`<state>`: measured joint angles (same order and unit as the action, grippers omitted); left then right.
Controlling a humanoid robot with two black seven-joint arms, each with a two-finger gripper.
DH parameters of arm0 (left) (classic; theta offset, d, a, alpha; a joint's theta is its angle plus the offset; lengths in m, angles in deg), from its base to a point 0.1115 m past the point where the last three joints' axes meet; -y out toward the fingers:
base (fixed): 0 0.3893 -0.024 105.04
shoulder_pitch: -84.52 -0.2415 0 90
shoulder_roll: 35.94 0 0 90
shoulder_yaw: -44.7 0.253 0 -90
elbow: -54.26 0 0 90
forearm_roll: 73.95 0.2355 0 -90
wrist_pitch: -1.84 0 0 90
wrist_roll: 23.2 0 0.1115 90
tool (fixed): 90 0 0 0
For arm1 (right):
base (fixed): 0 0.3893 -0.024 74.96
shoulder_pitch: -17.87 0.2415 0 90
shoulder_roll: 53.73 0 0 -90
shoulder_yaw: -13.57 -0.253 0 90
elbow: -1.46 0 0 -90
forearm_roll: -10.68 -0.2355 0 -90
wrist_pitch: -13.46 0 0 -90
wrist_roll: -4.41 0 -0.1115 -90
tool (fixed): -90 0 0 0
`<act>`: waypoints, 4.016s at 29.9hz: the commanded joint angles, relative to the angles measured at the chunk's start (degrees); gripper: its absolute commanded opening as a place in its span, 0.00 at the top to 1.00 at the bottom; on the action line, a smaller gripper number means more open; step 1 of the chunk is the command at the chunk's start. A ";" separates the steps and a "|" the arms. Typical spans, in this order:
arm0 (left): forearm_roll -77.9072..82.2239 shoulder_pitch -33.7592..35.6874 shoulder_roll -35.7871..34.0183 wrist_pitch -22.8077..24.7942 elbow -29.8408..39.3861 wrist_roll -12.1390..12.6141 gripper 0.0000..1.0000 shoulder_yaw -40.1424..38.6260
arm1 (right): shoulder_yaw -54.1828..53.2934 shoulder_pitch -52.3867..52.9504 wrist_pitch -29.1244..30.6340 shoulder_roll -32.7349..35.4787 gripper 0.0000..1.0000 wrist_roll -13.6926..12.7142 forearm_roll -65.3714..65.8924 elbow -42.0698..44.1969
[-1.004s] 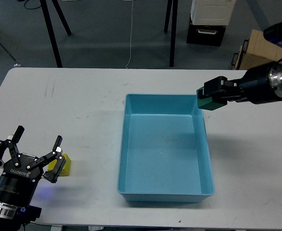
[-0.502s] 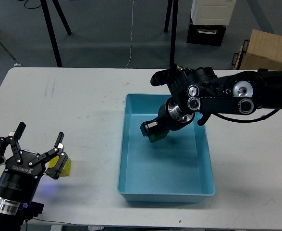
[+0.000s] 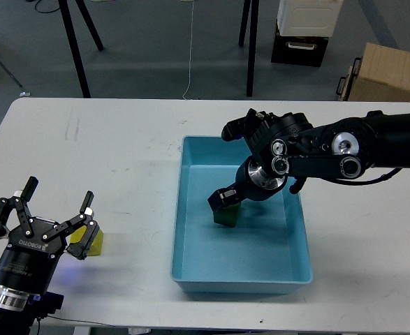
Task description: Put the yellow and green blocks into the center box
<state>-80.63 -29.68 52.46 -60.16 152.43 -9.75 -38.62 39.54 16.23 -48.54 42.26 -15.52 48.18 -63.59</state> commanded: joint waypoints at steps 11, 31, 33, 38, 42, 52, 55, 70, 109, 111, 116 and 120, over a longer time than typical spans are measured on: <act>-0.08 1.35 0.10 0.00 -1.05 -0.09 0.00 0.00 | -24.00 2.98 -0.01 16.75 0.01 0.95 -10.92 14.22; -0.17 3.46 -0.86 0.00 -1.05 -0.09 0.00 -0.62 | -114.79 -63.34 -0.01 31.01 0.01 4.11 -58.32 4.69; -0.17 3.46 -0.78 0.00 -1.05 -0.09 0.00 -0.53 | -121.30 -72.22 -0.01 30.13 0.01 4.11 -60.51 -0.50; -0.17 3.37 -0.78 0.00 -1.05 -0.09 0.00 -0.35 | -131.86 -93.85 -0.01 23.21 0.01 4.29 -65.35 -14.21; -0.26 3.37 -0.78 0.00 -1.05 -0.09 0.00 -0.70 | -136.00 -107.83 -0.01 12.75 0.01 4.29 -65.45 -24.76; -0.52 3.02 -0.78 0.00 -0.70 0.44 0.00 -0.53 | -134.87 -119.11 -0.01 1.04 0.01 4.46 -65.45 -30.06; -0.70 3.28 -0.60 0.00 -0.70 0.61 0.00 -0.70 | -135.04 -119.73 -0.84 1.30 0.01 4.46 -65.45 -30.06; -5.95 12.94 -0.34 0.00 -5.17 -2.37 0.01 -15.73 | -133.64 -119.73 -3.48 1.22 0.01 4.38 -62.99 -30.14; 13.97 109.88 -34.01 -8.40 -22.58 13.27 0.00 94.88 | -134.87 -119.20 -2.43 0.25 0.01 4.55 -62.81 -29.70; 14.24 114.01 -32.25 -8.31 -22.50 13.53 0.00 101.22 | -134.87 -119.20 -2.43 0.25 0.01 4.55 -62.81 -29.70; 15.38 123.77 -31.36 -7.00 -18.20 13.53 0.00 114.59 | -134.87 -119.20 -2.43 0.25 0.01 4.55 -62.81 -29.62; 21.95 126.07 -33.81 -6.99 -9.42 13.45 0.00 124.61 | -134.87 -119.20 -2.43 0.34 0.01 4.55 -62.81 -29.53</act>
<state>-63.73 94.80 20.64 -67.18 136.68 3.75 78.83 -95.33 -102.97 -50.96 42.53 -10.97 -14.63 -93.20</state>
